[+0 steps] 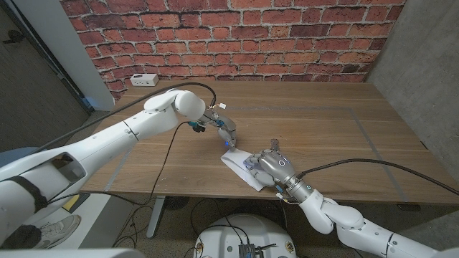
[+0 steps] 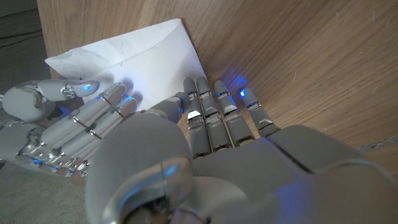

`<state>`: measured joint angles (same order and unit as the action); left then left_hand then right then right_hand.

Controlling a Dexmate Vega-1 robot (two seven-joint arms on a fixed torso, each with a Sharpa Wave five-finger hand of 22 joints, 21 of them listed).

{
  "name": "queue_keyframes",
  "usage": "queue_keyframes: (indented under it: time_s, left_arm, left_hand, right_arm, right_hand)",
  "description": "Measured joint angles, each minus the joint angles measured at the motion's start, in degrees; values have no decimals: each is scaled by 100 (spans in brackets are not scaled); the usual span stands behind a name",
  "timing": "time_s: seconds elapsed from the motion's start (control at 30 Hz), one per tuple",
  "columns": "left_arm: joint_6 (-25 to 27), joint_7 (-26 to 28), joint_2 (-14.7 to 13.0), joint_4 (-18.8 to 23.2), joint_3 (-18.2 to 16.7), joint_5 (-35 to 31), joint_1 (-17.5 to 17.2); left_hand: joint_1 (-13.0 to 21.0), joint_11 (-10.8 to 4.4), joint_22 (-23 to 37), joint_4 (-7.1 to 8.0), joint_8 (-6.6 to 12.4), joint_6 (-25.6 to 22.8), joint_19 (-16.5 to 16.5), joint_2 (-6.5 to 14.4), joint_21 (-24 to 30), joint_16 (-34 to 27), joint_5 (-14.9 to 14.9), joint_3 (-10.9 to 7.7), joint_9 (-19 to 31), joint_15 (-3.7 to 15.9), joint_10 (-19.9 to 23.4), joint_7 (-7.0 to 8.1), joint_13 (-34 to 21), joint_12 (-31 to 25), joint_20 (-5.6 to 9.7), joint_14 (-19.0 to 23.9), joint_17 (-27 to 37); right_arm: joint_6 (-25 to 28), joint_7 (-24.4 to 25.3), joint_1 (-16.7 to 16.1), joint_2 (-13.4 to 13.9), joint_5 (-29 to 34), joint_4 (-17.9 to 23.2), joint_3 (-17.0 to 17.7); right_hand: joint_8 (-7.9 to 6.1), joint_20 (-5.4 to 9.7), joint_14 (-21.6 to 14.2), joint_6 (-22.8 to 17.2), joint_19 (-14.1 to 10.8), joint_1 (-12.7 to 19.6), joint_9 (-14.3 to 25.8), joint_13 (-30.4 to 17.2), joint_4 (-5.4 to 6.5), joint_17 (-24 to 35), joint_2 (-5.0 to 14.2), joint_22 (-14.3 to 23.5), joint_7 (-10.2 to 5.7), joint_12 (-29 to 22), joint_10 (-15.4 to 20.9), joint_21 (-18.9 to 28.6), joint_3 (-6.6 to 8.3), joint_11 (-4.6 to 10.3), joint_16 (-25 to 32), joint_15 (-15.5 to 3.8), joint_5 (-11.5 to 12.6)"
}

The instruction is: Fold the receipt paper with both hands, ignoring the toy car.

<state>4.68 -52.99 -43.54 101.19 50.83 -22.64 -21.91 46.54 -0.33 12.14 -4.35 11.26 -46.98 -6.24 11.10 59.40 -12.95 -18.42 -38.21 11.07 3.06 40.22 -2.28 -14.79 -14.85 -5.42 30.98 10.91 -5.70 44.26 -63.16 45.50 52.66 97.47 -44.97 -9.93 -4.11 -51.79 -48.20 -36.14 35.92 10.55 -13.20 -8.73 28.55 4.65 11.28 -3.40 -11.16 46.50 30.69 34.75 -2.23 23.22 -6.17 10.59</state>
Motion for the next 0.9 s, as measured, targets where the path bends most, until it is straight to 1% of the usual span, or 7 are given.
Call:
queue_keyframes:
  time_s: [0.1, 0.17, 0.3, 0.4, 0.47, 0.6, 0.9]
  left_arm:
    - [66, -35, 11, -2, 42, -10, 21]
    - [97, -48, 20, 20, 92, -34, 45]
    - [184, -67, 34, 73, 152, -145, 71]
    - [184, -67, 51, 91, 182, -172, 87]
    - [266, -84, 66, 100, 205, -236, 102]
    - [306, -100, 95, 114, 245, -293, 131]
    - [344, -113, 156, 114, 299, -347, 180]
  left_hand:
    - [0, 0, 0, -33, 0, -21, 61, 0, 20, -2, 0, -47, 0, -21, 0, -21, -27, -23, -1, 29, -17]
    - [0, 25, 0, -44, 0, -31, 61, 0, 58, -4, 1, -57, 0, -29, 25, -30, -27, -23, -1, 37, -20]
    - [-2, 51, 0, -64, 0, 0, 93, -2, 100, -16, 1, -77, 0, -17, 12, -103, -27, -23, 30, 44, -9]
    - [-121, 68, 21, -45, 0, 0, 18, -20, 100, -38, 18, -58, -1, 12, -6, -103, -5, 3, -44, -98, 112]
    - [-335, 74, 28, 81, -18, -21, -120, -7, 122, -38, 86, 28, -13, 52, -12, -124, 31, 24, -116, -176, 230]
    - [-721, 73, 28, 396, -24, -41, -260, 6, 167, -49, 158, 130, -15, 115, -13, -144, 43, 45, -155, -277, 393]
    - [-893, 122, 28, 538, -46, 3, -310, 1, 229, -49, 191, 97, -15, 19, -64, -186, 43, 68, -205, -514, 444]
  right_arm:
    - [-73, 307, 1, -65, -45, -81, 46]
    - [-140, 451, 4, -70, -77, -92, 54]
    - [-303, 560, 44, -55, -116, -108, 69]
    - [-441, 481, 64, -20, -126, -99, 67]
    - [-580, 315, 156, 116, -143, -29, 27]
    - [-780, -181, 230, 235, -212, 29, -2]
    - [-933, -1174, 313, 399, -328, 131, -14]
  right_hand:
    - [0, -54, 358, 126, 192, -242, 0, 0, 85, -36, -47, -10, -10, 15, -181, -46, -36, -22, -197, 98, 0]
    - [-34, -59, 439, 134, 196, -274, 0, 6, 92, -72, -3, -10, -18, -8, -173, -55, 41, -21, -229, 63, 14]
    - [-134, 148, 3, -162, -118, 82, 0, 17, -93, -98, 360, -10, 24, -234, 389, 133, 449, 65, -115, -43, 66]
    - [-174, 249, -65, -281, -218, 180, 0, 43, -105, -35, 458, -3, 20, -284, 570, 211, 553, 108, -54, -110, 66]
    - [-174, 249, -51, -321, -215, 202, 0, 43, -64, -11, 480, 7, 23, -291, 637, 231, 585, 133, -54, -105, 42]
    - [-196, 270, -5, -498, -194, 6, 0, 88, 102, -3, 455, 9, 8, -349, 911, 302, 468, 184, -78, -100, -22]
    - [-106, 294, 414, -377, -136, -559, -1, 149, 444, -180, 425, 34, 126, -99, 543, 431, 174, 10, -438, 35, -44]
